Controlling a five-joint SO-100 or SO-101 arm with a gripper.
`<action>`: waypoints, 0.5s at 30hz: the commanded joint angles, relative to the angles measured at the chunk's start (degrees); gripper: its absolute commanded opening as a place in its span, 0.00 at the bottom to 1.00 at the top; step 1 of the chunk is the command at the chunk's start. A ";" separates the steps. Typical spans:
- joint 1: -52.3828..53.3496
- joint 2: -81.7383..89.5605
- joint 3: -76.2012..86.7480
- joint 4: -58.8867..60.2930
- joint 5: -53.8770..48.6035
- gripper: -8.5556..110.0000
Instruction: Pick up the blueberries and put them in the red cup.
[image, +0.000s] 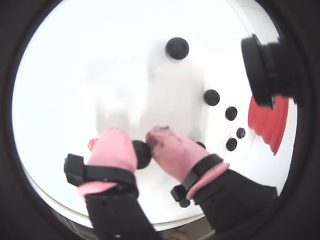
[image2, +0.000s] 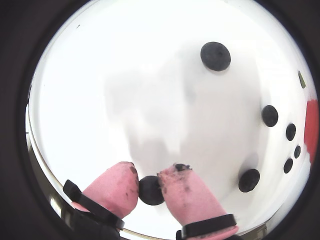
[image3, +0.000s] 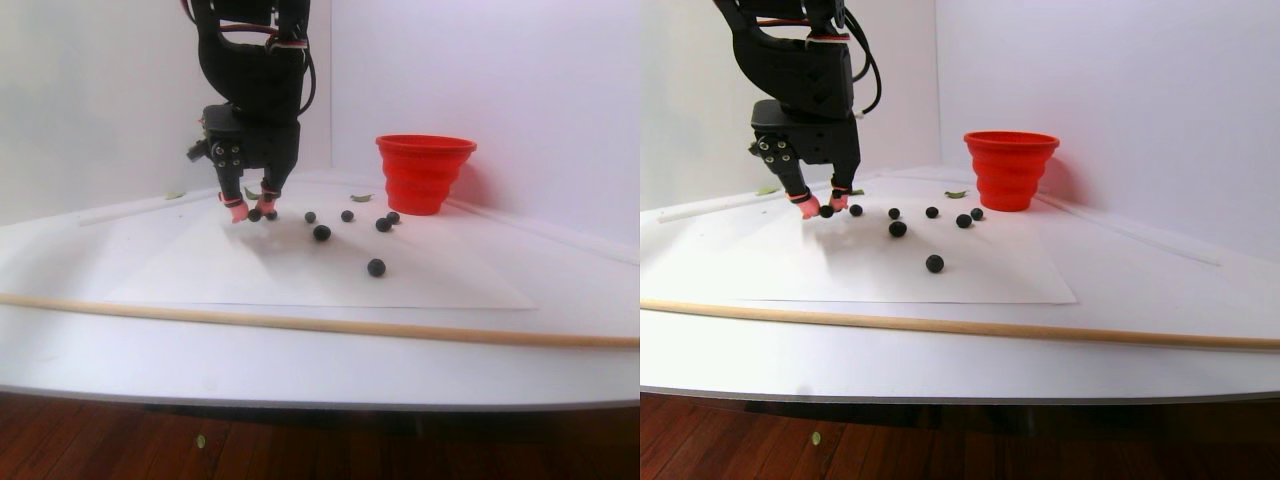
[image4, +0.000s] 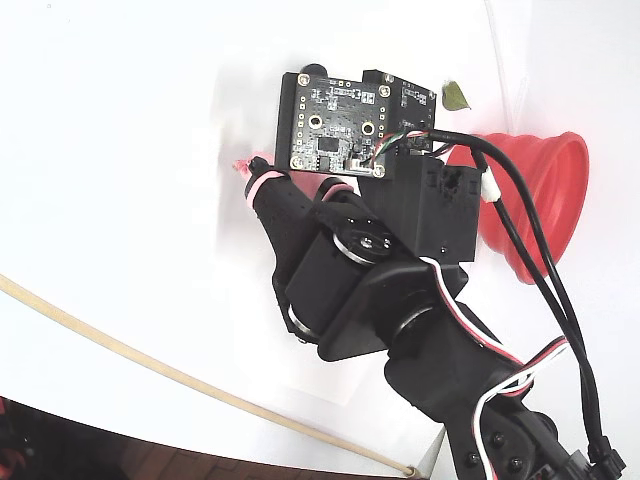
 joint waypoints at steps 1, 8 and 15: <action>1.05 8.35 1.14 0.88 -0.26 0.13; 2.37 12.04 2.37 3.08 -0.44 0.13; 3.69 15.38 3.52 4.83 -0.35 0.13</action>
